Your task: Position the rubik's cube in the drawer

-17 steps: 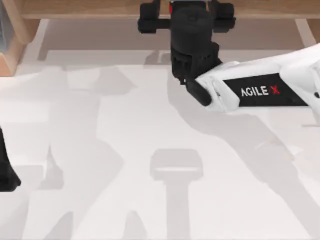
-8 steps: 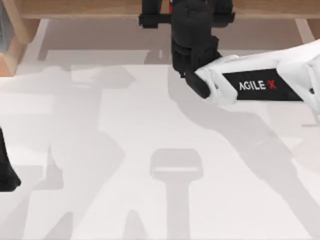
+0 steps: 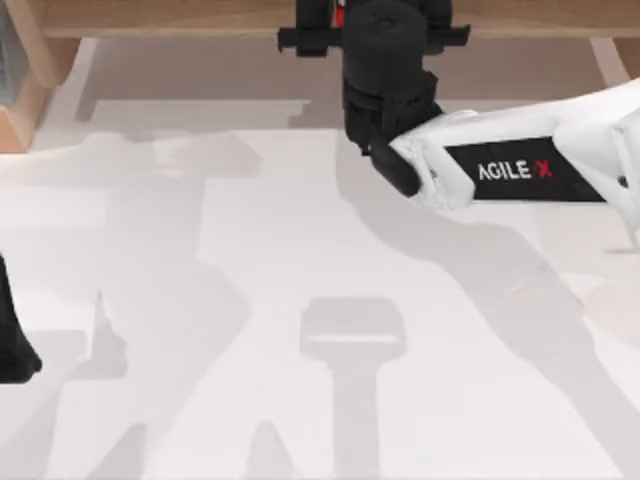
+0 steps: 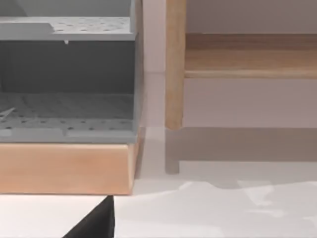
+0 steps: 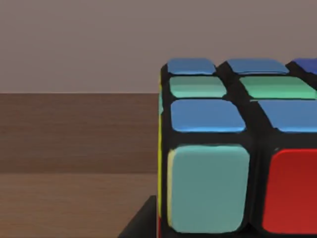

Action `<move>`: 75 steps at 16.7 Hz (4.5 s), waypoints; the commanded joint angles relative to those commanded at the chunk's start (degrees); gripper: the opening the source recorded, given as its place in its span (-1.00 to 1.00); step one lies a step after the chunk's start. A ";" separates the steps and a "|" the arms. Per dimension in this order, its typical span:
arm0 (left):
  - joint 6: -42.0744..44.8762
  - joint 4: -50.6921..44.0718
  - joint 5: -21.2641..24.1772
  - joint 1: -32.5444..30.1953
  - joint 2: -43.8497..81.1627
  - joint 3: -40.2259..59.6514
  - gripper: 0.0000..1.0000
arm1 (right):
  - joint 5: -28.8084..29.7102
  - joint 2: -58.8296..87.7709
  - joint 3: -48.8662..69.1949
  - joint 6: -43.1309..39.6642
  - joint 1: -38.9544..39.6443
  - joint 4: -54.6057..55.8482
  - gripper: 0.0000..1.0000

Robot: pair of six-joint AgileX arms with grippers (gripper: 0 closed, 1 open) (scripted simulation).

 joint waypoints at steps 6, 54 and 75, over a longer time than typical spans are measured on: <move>0.00 0.00 0.00 0.00 0.00 0.00 1.00 | 0.00 0.00 0.00 0.00 0.00 0.00 -1.00; 0.00 0.00 0.00 0.00 0.00 0.00 1.00 | -32.31 -10.28 41.02 4.05 -16.72 -105.06 -1.00; 0.00 0.00 0.00 0.00 0.00 0.00 1.00 | -35.56 23.13 74.51 -20.96 -55.58 -141.04 -1.00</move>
